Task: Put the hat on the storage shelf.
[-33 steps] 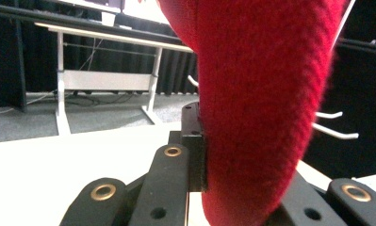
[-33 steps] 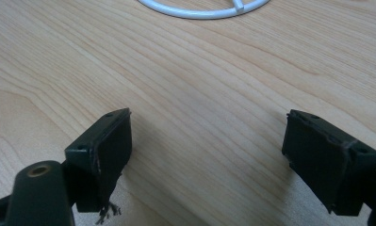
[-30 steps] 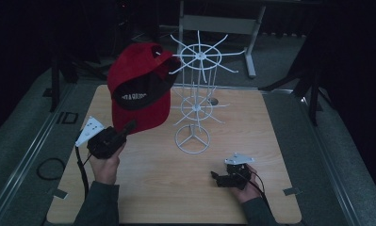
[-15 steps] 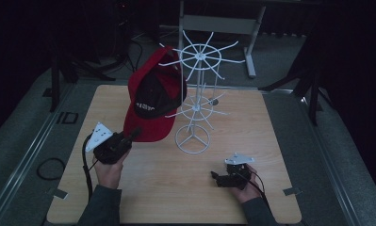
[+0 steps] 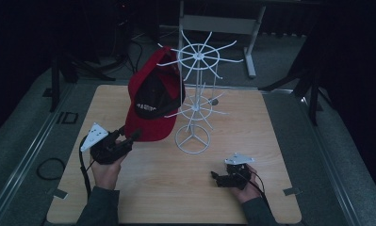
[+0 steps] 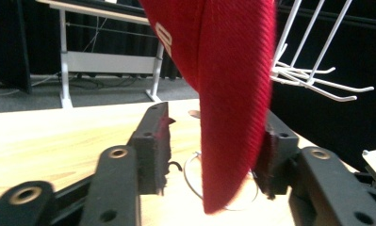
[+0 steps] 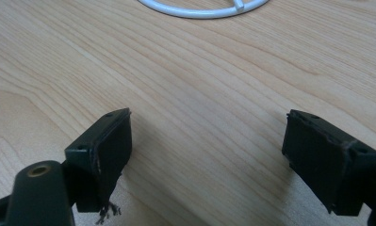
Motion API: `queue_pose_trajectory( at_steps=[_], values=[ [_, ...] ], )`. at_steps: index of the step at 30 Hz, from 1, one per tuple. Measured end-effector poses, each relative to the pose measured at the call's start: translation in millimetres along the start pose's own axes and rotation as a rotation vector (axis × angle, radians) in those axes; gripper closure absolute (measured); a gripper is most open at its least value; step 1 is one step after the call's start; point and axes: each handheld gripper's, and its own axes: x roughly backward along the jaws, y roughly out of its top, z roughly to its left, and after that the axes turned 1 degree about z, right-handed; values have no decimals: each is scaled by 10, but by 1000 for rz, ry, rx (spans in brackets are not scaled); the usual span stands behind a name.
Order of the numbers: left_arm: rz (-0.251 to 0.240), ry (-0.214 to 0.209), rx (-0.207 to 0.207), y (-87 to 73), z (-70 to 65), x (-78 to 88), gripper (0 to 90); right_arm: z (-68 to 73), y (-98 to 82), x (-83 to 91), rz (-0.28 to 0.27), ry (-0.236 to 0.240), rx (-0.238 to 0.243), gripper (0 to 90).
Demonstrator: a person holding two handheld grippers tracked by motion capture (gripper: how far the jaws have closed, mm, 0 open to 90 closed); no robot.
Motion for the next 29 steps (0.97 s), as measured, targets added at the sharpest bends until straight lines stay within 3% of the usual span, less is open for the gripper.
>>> queue_pose_trajectory(
  at_steps=[9,18,29],
  values=[
    [5,29,16,-14,106,65,441,-1,0,-1,-1,0,2,163],
    [36,23,41,-23,254,108,411,-1,0,0,0,0,2,163],
    [29,14,56,-16,338,158,407,-1,0,0,0,0,2,163]
  ],
)
